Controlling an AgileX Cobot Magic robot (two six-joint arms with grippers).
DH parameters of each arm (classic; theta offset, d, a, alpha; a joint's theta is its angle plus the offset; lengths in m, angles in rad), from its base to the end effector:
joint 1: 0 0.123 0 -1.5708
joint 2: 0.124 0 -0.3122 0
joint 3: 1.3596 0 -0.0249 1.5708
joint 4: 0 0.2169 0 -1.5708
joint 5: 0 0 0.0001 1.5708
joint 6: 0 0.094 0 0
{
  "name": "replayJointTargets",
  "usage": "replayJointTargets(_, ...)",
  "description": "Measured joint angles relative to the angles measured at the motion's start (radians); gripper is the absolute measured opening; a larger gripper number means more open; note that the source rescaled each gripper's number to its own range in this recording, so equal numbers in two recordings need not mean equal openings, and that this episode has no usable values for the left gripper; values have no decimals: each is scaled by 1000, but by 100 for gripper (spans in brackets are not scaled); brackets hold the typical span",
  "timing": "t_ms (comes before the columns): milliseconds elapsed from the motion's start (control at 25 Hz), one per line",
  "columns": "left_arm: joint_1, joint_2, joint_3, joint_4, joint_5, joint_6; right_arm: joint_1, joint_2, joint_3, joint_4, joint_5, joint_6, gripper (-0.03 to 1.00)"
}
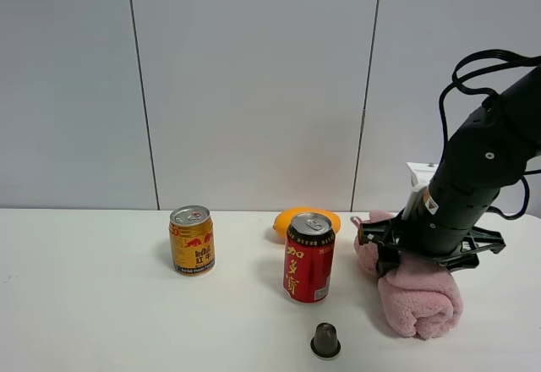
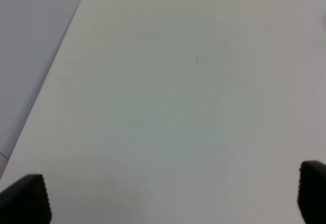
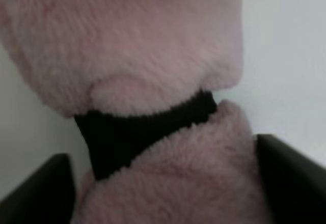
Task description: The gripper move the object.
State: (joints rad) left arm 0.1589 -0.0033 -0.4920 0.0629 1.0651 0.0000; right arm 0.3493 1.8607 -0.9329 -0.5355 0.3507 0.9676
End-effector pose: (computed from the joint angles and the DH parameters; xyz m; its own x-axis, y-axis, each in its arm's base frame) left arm -0.0594 -0.0043 0.2571 -0.4636 -0.0435 -0.8850 -0.1921 0.9800 0.0525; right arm 0.3128 0.0963 0.1795 -0.8864 0.1416 -0.4407 0.1383 0.9896 0.0398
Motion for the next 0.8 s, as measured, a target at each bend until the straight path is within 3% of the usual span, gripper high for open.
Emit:
replayJointTargets(80, 0, 0, 0, 0, 0, 0, 0, 0, 0, 0, 0, 33, 85)
replayJointTargets(200, 0, 0, 0, 0, 0, 0, 0, -4, 0, 1, 0, 45, 94)
replayJointTargets(400, 0, 0, 0, 0, 0, 0, 0, -51, 0, 7, 7, 49, 95)
replayJointTargets(800, 0, 0, 0, 0, 0, 0, 0, -265, 0, 26, 152, 2, 95)
